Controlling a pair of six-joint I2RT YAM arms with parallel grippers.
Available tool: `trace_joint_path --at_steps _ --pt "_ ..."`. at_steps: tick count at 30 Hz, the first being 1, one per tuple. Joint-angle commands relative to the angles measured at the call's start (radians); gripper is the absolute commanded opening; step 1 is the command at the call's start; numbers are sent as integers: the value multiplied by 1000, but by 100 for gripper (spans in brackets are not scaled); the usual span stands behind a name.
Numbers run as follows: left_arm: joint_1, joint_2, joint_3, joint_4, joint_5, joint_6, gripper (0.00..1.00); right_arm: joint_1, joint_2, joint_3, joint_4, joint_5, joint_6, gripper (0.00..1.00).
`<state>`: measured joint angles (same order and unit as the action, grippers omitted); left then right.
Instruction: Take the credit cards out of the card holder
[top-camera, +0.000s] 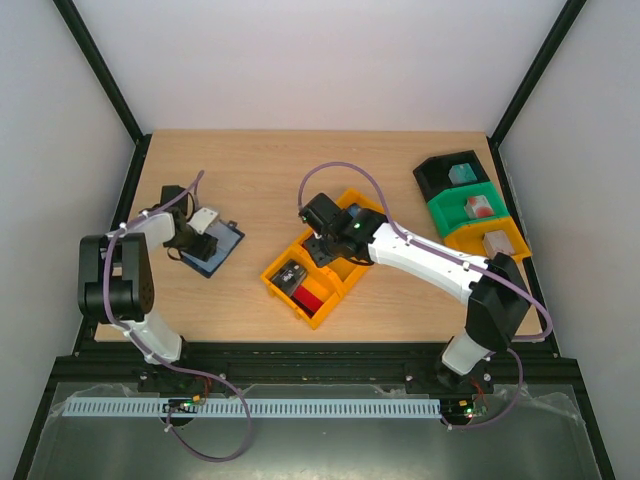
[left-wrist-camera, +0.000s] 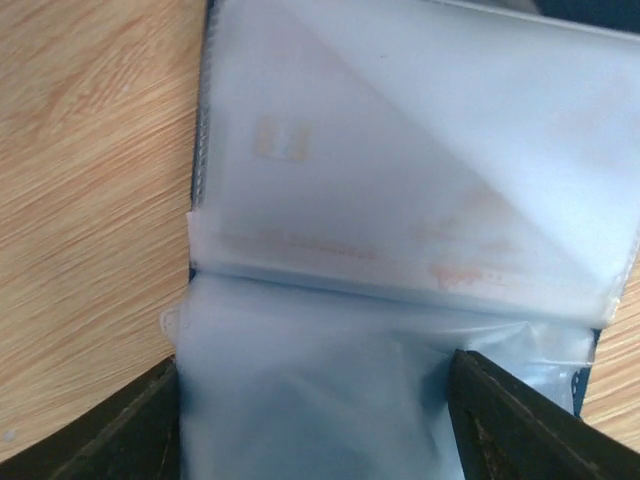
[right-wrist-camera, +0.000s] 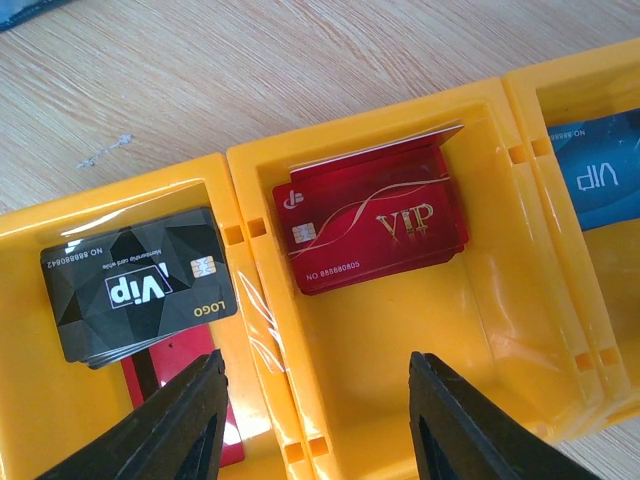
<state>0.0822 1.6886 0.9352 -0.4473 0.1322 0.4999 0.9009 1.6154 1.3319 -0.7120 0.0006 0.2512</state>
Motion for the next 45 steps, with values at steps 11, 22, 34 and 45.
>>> trace_joint_path --at_steps 11,22,34,45 --pt "-24 -63 -70 -80 102 90 2 -5 -45 9 3 33 -17 50" --pt "-102 -390 9 -129 181 194 2 -54 -198 -18 291 -329 -16 54" --pt "-320 -732 133 6 293 140 2 -110 -259 17 635 -596 52 64" --pt "-433 -792 124 141 227 44 2 -97 -239 8 665 -590 121 59"
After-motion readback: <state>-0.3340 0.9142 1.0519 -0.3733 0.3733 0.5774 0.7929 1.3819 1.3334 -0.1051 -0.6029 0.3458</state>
